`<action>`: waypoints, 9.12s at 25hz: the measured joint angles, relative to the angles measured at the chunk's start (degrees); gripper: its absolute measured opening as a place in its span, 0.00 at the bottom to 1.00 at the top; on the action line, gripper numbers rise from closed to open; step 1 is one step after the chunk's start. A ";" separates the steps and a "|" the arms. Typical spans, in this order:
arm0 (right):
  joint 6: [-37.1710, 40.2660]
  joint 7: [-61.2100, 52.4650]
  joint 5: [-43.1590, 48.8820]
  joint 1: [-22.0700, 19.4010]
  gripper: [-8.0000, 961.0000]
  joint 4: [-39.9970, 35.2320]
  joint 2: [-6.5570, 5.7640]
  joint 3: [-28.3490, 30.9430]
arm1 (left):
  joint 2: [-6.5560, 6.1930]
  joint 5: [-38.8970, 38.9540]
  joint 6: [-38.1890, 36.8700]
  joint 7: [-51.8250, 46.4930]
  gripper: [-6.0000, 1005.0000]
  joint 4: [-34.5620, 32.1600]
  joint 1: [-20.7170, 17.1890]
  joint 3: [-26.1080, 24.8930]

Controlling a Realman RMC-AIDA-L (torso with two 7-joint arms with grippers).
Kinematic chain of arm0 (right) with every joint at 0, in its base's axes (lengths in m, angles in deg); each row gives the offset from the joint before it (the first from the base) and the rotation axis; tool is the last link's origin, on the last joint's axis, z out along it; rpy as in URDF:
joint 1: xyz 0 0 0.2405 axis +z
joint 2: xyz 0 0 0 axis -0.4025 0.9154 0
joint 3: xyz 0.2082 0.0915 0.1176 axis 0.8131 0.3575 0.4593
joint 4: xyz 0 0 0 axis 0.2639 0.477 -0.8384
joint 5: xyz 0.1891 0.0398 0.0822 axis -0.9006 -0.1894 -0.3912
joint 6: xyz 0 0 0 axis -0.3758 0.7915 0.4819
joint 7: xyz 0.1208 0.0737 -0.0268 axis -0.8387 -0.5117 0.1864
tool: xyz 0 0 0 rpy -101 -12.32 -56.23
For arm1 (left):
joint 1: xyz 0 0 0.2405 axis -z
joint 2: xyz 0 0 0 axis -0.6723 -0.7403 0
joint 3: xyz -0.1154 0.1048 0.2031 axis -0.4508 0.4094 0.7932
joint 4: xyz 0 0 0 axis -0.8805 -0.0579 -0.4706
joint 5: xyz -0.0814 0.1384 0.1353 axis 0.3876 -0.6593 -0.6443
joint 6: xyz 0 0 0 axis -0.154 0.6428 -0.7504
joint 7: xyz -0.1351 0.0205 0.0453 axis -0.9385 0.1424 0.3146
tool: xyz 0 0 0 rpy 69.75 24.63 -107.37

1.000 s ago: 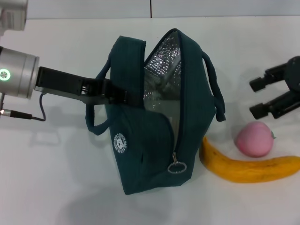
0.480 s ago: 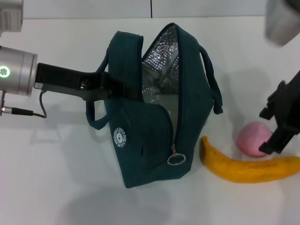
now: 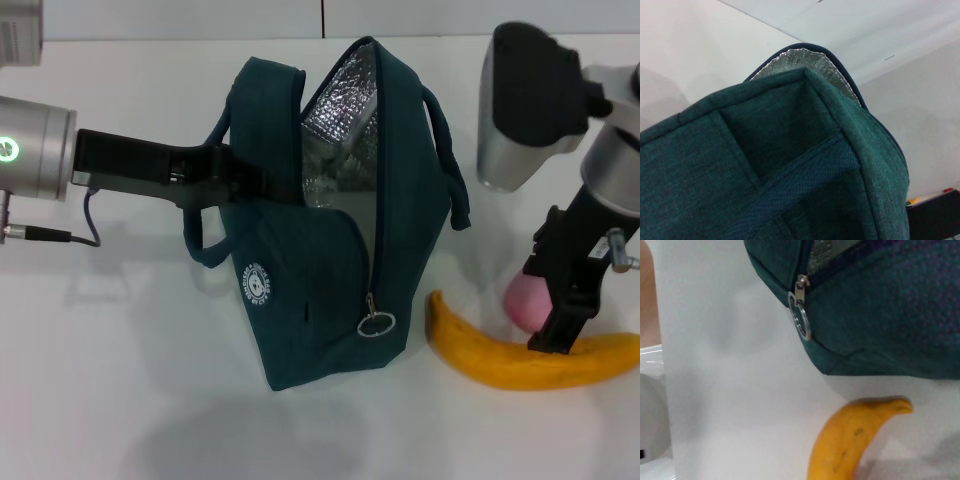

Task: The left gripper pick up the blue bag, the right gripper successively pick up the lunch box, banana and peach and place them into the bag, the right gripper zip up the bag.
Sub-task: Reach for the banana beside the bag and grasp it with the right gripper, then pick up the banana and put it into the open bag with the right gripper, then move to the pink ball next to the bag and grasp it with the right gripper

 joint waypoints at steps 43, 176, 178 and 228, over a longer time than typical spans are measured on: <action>-9.84 -2.25 -8.58 3.31 0.68 12.75 0.02 -13.32 | 0.33 0.01 0.45 1.03 0.06 0.00 0.09 0.01; -33.81 60.10 -60.67 -5.94 0.49 41.17 -0.56 22.33 | 0.67 5.92 1.86 5.44 0.06 4.44 -0.57 -0.18; -34.22 60.08 -58.48 -5.94 0.49 39.50 -0.60 21.72 | 0.48 5.91 1.85 5.46 0.06 4.49 -0.83 -0.17; -15.34 11.47 -23.49 -16.77 0.89 -5.69 -3.45 30.35 | -0.16 6.54 3.04 7.93 0.06 5.27 -5.21 -1.75</action>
